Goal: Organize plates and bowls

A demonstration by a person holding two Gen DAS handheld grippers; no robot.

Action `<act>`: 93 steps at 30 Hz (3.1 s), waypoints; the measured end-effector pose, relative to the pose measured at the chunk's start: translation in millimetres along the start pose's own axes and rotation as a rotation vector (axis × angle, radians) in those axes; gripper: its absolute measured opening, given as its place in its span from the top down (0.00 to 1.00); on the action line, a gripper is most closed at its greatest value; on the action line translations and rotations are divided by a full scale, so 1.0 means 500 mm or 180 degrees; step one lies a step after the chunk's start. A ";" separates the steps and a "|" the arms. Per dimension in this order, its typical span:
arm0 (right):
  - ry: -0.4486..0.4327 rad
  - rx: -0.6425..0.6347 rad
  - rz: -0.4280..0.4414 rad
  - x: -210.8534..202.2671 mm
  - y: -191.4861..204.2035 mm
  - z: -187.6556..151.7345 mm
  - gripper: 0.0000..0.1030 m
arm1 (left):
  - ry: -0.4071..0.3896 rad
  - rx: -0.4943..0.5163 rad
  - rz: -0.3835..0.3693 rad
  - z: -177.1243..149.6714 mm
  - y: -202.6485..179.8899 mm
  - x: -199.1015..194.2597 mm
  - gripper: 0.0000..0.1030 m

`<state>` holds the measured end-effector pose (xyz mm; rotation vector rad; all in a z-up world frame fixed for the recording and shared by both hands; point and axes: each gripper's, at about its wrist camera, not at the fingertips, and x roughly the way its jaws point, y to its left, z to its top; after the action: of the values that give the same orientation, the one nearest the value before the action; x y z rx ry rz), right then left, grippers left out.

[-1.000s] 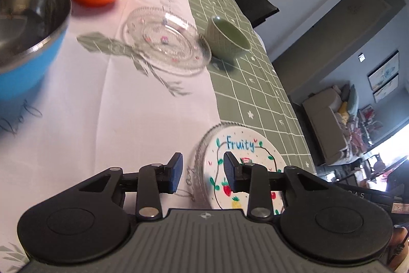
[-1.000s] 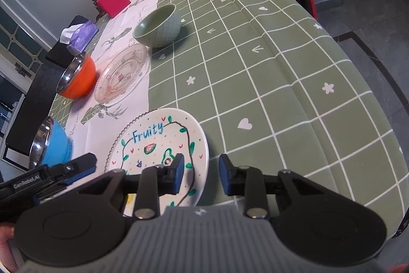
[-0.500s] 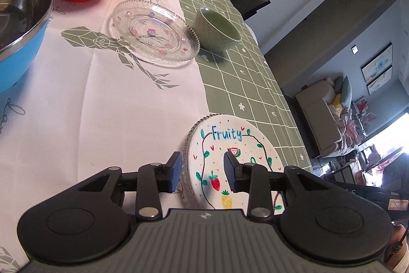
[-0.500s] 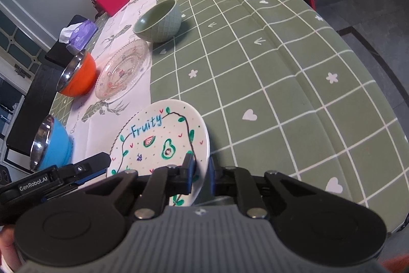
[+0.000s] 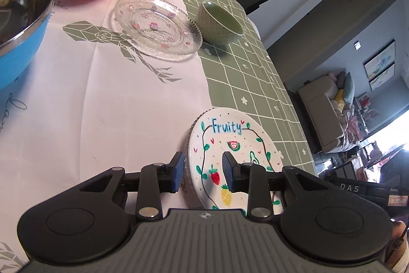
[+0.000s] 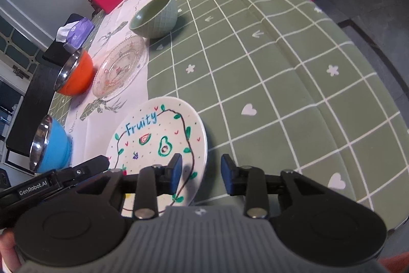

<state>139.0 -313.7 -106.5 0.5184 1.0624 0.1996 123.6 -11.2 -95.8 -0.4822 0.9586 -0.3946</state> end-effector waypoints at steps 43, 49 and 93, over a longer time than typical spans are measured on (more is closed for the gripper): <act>-0.0604 -0.0558 0.0024 0.029 0.134 0.127 0.60 | -0.0593 0.0439 0.0683 0.201 -0.030 -0.037 0.62; -0.0546 -0.0717 0.0210 0.079 0.191 0.160 0.60 | -0.0579 0.0373 0.0762 0.247 0.007 -0.034 0.62; 0.0062 -0.0090 0.0020 0.243 0.162 0.271 0.98 | -0.0159 0.0217 0.1037 0.291 0.068 0.104 0.79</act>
<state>322.7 -237.2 -109.5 0.4952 1.0756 0.2253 277.4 21.1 -79.4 -0.2661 0.9529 -0.1198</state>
